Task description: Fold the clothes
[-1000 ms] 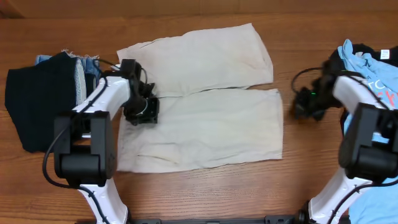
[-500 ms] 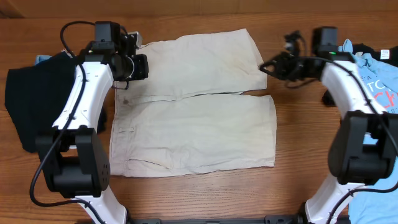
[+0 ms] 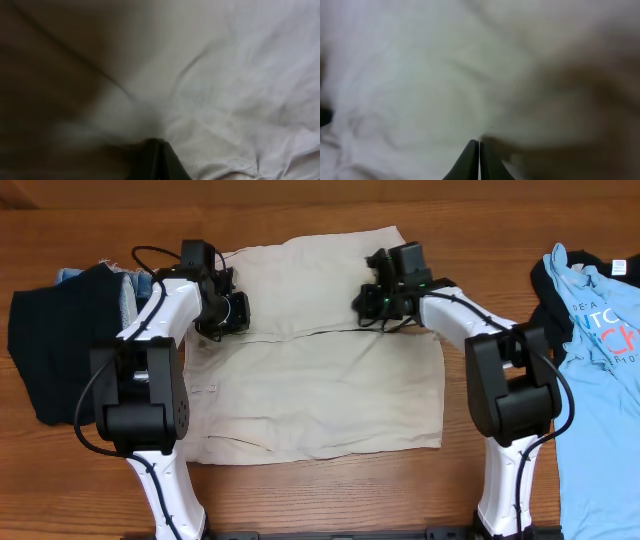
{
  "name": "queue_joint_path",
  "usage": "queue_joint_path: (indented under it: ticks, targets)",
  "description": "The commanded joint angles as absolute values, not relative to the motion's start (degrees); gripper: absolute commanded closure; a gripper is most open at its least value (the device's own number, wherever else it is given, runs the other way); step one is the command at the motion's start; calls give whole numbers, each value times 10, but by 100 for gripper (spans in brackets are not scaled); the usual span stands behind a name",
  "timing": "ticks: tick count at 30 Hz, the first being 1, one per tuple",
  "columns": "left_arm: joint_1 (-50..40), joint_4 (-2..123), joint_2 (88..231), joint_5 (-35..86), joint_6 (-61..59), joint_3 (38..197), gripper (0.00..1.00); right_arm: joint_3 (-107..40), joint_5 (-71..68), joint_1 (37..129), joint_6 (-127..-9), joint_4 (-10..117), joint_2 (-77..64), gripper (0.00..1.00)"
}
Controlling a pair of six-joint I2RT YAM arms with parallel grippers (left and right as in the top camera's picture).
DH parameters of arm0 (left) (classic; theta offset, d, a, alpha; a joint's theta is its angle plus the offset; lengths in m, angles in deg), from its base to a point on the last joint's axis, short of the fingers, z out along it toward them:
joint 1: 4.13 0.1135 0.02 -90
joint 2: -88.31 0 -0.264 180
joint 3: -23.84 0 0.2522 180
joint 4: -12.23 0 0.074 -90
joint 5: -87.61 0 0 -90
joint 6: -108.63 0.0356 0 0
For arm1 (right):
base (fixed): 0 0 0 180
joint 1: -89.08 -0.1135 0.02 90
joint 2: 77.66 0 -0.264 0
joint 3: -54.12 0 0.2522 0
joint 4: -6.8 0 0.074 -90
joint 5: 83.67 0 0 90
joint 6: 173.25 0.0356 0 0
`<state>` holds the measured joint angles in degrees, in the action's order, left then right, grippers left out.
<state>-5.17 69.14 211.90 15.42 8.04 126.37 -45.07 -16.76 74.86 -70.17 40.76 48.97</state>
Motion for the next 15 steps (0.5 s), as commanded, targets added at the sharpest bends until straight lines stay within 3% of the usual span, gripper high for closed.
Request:
queue_joint_path:
  ticks: [1,5,15]
  targets:
    - [-55,708,2124,140,90,1267,96,-454,-91,808,-694,413,514,94]
    - [-55,720,2124,92,92,1267,96,-454,-52,867,-694,448,527,96]
    - [-54,722,2124,69,100,1267,96,-456,22,985,-638,681,509,96]
